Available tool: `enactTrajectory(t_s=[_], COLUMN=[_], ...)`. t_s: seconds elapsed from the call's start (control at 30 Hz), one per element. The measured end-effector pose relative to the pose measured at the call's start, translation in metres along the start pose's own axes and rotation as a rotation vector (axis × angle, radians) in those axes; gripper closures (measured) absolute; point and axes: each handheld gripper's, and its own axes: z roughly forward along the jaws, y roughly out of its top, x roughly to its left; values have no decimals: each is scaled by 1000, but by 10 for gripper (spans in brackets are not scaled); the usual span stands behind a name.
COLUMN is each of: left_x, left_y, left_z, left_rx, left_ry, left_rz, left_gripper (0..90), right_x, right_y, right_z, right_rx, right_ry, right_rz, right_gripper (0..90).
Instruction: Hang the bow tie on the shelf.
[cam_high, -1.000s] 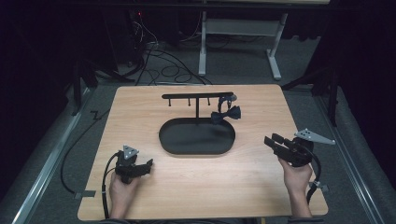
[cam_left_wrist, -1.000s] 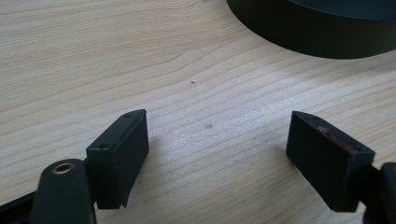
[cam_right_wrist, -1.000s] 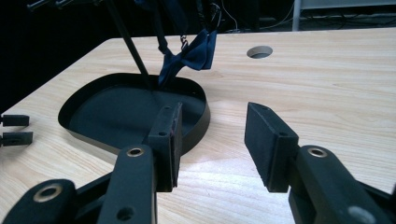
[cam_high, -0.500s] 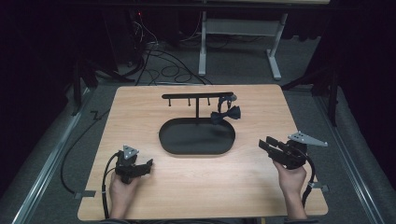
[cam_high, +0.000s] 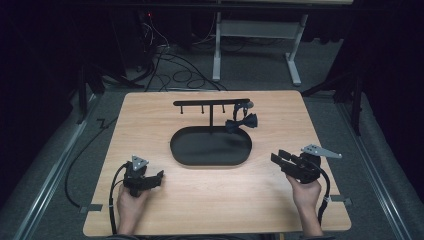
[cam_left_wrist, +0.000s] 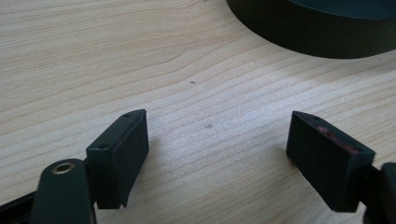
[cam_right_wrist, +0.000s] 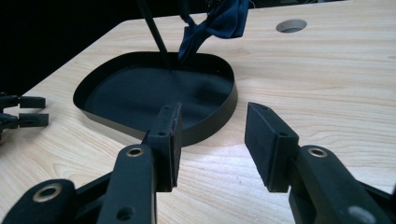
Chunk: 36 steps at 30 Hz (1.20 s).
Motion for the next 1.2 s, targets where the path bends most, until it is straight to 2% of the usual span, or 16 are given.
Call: enactTrajectory(t_s=[0.67, 1.07, 1.2], left_x=[0, 0, 0], left_y=[0, 0, 0], left_z=[0, 0, 0], left_rx=[0, 0, -1], left_ry=[0, 0, 1], left_rz=[1, 1, 0], left_gripper=[215, 215, 215], right_x=[6, 8, 11], right_y=[-12, -23, -25], right_z=[15, 27, 30], right_rx=[37, 85, 98], right_ry=[19, 21, 11], right_rz=[-7, -8, -29], right_gripper=[576, 570, 566])
